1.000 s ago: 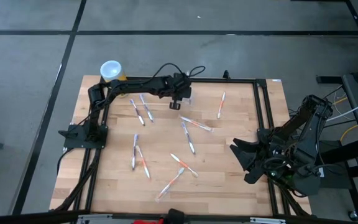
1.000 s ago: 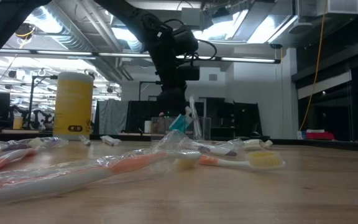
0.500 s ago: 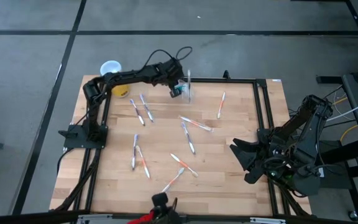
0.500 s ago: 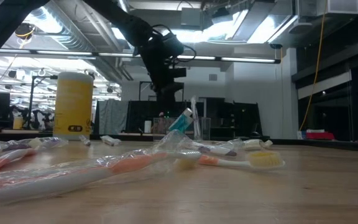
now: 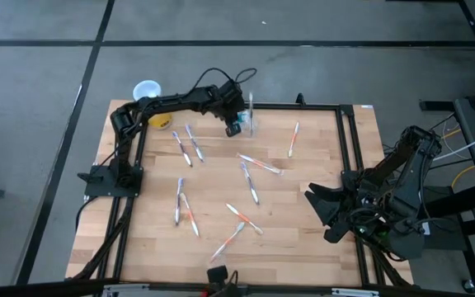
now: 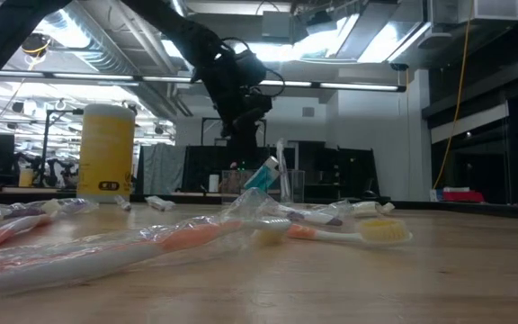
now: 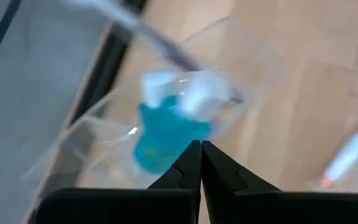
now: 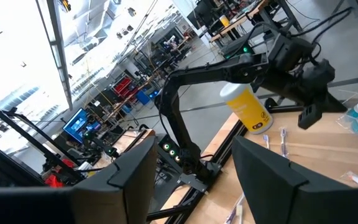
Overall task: Pick & Place toothbrushing station
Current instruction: Put the blue mouthwash into the middle section of the transparent organizer
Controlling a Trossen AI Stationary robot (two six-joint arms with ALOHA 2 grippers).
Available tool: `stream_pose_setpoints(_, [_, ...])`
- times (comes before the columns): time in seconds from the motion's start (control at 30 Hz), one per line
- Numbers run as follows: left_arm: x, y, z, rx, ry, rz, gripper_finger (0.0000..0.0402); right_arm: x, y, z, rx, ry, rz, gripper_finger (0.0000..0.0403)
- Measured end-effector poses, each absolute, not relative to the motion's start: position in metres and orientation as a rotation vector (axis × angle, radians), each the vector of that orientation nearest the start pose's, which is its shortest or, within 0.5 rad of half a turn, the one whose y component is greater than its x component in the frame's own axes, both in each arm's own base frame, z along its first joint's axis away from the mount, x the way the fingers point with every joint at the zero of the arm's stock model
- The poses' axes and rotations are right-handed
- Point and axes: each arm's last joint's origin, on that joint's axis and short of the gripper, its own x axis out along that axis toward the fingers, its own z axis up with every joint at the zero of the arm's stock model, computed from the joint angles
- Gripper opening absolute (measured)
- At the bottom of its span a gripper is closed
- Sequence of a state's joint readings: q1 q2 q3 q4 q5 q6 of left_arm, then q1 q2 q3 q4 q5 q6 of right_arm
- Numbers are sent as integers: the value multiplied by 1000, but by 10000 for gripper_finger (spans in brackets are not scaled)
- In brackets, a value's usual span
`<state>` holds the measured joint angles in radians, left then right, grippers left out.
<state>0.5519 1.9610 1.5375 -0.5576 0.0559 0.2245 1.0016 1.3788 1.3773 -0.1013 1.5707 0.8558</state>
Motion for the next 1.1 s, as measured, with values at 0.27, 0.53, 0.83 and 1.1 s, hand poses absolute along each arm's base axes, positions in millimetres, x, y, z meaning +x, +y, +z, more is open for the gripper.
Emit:
stream_pose_setpoints(0.27, [377, 195, 223, 20, 982, 286, 5, 176, 222, 415, 730, -214, -542, 213])
stream_pose_setpoints(0.53, [392, 182, 229, 170, 914, 292, 6, 176, 222, 415, 723, -211, -542, 213])
stream_pose_setpoints(0.83, [396, 191, 209, 89, 928, 304, 6, 176, 222, 414, 720, -210, -543, 213])
stream_pose_setpoints(1.1, [389, 220, 213, 174, 906, 574, 6, 176, 222, 414, 731, -213, -540, 213])
